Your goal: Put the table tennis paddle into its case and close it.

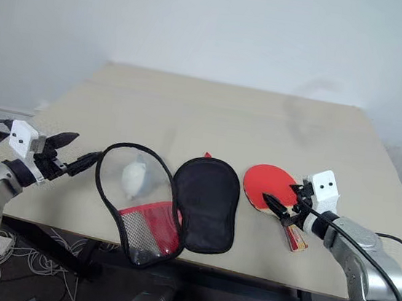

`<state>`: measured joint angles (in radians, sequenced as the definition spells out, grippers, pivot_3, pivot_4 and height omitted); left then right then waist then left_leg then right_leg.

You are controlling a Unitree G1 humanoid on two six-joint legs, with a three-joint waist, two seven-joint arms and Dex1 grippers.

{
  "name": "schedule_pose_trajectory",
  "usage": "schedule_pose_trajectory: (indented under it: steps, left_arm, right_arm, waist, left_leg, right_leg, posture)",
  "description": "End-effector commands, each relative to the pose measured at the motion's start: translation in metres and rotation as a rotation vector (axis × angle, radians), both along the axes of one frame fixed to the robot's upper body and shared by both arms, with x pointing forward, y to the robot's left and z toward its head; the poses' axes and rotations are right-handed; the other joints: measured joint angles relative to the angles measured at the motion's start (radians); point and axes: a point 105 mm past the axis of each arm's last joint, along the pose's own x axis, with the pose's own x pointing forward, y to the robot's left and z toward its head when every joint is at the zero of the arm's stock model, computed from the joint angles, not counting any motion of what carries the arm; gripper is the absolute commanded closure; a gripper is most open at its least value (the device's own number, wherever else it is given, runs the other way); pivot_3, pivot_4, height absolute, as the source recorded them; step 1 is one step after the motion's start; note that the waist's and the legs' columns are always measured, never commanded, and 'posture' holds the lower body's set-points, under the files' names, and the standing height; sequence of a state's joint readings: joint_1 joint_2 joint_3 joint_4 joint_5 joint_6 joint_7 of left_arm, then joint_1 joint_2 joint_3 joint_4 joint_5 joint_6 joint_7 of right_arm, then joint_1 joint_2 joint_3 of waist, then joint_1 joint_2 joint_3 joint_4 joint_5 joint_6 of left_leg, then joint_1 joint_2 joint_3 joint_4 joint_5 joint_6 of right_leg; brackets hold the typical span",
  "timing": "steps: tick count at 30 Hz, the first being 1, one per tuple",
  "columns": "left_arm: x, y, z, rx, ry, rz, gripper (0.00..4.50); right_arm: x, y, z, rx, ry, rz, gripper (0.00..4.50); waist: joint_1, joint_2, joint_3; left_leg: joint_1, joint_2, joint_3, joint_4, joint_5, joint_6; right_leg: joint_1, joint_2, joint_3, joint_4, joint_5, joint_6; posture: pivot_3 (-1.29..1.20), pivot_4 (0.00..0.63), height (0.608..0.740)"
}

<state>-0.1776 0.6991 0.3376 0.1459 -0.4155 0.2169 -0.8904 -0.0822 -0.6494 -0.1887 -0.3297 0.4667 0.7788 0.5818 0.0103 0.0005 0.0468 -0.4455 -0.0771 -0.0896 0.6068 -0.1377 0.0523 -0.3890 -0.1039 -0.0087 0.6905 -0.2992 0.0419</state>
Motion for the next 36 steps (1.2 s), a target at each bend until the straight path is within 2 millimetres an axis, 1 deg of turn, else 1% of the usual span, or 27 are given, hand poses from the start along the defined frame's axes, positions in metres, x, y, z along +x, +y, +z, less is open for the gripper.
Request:
schedule_pose_trajectory:
  steps: [1, 3, 5, 7, 9, 12, 13, 17, 23, 27, 31, 34, 36]
  left_arm:
    - [-0.006, -0.011, 0.023, 0.002, -0.070, -0.102, 0.00]
    - [-0.013, -0.018, 0.023, -0.030, -0.051, -0.170, 0.00]
    - [-0.024, -0.027, 0.025, -0.057, -0.033, -0.252, 0.00]
    - [-0.032, -0.034, 0.027, -0.078, -0.009, -0.307, 0.00]
    - [-0.037, -0.037, 0.027, -0.074, 0.005, -0.336, 0.00]
    - [-0.043, -0.036, 0.026, -0.058, 0.016, -0.349, 0.00]
    - [-0.043, -0.035, 0.025, -0.053, 0.017, -0.349, 0.00]
    - [-0.044, -0.035, 0.028, -0.055, 0.013, -0.355, 0.00]
    - [-0.049, -0.031, 0.038, -0.064, 0.012, -0.378, 0.00]
    - [-0.052, -0.016, 0.052, -0.058, 0.003, -0.363, 0.00]
    - [-0.055, -0.005, 0.061, -0.030, 0.001, -0.353, 0.00]
    - [-0.052, -0.004, 0.062, -0.017, -0.010, -0.353, 0.00]
    - [-0.050, -0.009, 0.060, -0.020, -0.014, -0.364, 0.00]
  right_arm:
    - [0.007, -0.013, 0.015, -0.067, -0.038, 0.012, 0.02]
    - [0.009, -0.023, 0.012, -0.100, -0.007, -0.008, 0.02]
    - [0.009, -0.031, 0.007, -0.144, 0.046, -0.030, 0.02]
    - [0.008, -0.034, 0.001, -0.189, 0.070, -0.020, 0.02]
    - [0.008, -0.034, -0.004, -0.195, 0.092, -0.027, 0.02]
    - [0.005, -0.031, -0.014, -0.206, 0.136, -0.033, 0.02]
    - [0.004, -0.032, -0.018, -0.212, 0.150, -0.036, 0.02]
    - [-0.003, -0.033, -0.036, -0.231, 0.212, -0.062, 0.02]
    - [-0.014, -0.034, -0.046, -0.229, 0.249, -0.076, 0.02]
    - [-0.019, -0.035, -0.049, -0.230, 0.260, -0.088, 0.02]
    - [-0.020, -0.036, -0.050, -0.229, 0.264, -0.101, 0.02]
    - [-0.019, -0.034, -0.052, -0.225, 0.264, -0.109, 0.58]
    - [-0.018, -0.032, -0.053, -0.221, 0.262, -0.113, 1.29]
  waist:
    - [0.000, 0.000, 0.000]
    - [0.000, 0.000, 0.000]
    - [0.000, 0.000, 0.000]
    - [0.000, 0.000, 0.000]
    - [-0.001, 0.000, 0.000]
    - [-0.001, 0.001, 0.000]
    - [-0.001, 0.001, 0.000]
    - [0.001, 0.001, 0.000]
    - [0.000, 0.001, 0.001]
    - [0.000, 0.001, 0.001]
    - [0.000, 0.001, 0.001]
    - [0.000, 0.001, 0.001]
    - [0.000, 0.001, 0.001]
  left_leg:
    - [0.000, 0.000, 0.000, 0.000, 0.000, 0.000]
    - [0.000, 0.000, 0.000, 0.000, 0.000, 0.000]
    - [-0.001, 0.000, 0.000, 0.000, 0.000, 0.000]
    - [-0.001, 0.000, 0.000, 0.000, 0.000, 0.000]
    - [-0.001, 0.001, 0.000, 0.000, 0.000, 0.000]
    - [-0.001, 0.001, 0.000, -0.001, 0.000, 0.000]
    - [-0.001, 0.001, 0.000, -0.001, 0.000, 0.000]
    - [-0.001, 0.001, 0.000, -0.001, 0.000, 0.000]
    - [-0.001, 0.001, 0.001, -0.001, 0.000, 0.000]
    - [-0.001, 0.001, 0.001, -0.002, 0.000, 0.000]
    - [-0.001, 0.001, 0.001, -0.002, 0.000, 0.000]
    - [-0.001, 0.001, 0.001, -0.003, 0.000, 0.000]
    - [-0.001, 0.001, 0.001, -0.003, 0.000, 0.000]
  right_leg:
    - [0.000, 0.000, 0.000, 0.000, 0.000, 0.000]
    - [0.000, 0.000, 0.000, 0.000, 0.000, 0.000]
    - [0.000, 0.000, 0.000, -0.001, 0.000, 0.000]
    - [0.000, -0.001, 0.000, -0.001, 0.000, 0.000]
    - [0.000, -0.001, 0.000, -0.002, 0.000, 0.000]
    - [0.000, -0.001, 0.005, -0.002, -0.001, 0.000]
    - [0.000, -0.001, 0.005, -0.002, -0.002, 0.003]
    - [0.000, -0.001, 0.006, -0.002, -0.002, 0.003]
    - [-0.001, 0.000, 0.006, -0.002, -0.002, 0.004]
    - [-0.001, 0.000, 0.007, -0.002, -0.003, 0.004]
    - [-0.001, 0.000, 0.007, -0.003, -0.003, 0.004]
    - [-0.001, 0.000, 0.007, -0.003, -0.003, 0.004]
    - [-0.001, 0.000, 0.007, -0.003, -0.003, 0.004]
  posture:
    - [0.00, 0.000, 0.707]
    - [0.00, 0.000, 0.707]
    - [0.00, 0.000, 0.707]
    - [0.00, 0.000, 0.707]
    - [0.00, 0.000, 0.707]
    - [0.00, 0.000, 0.707]
    - [0.00, 0.000, 0.707]
    - [0.00, 0.000, 0.707]
    - [0.00, 0.000, 0.707]
    - [0.00, 0.000, 0.707]
    - [0.00, 0.000, 0.707]
    - [0.00, 0.000, 0.707]
    - [0.00, 0.000, 0.707]
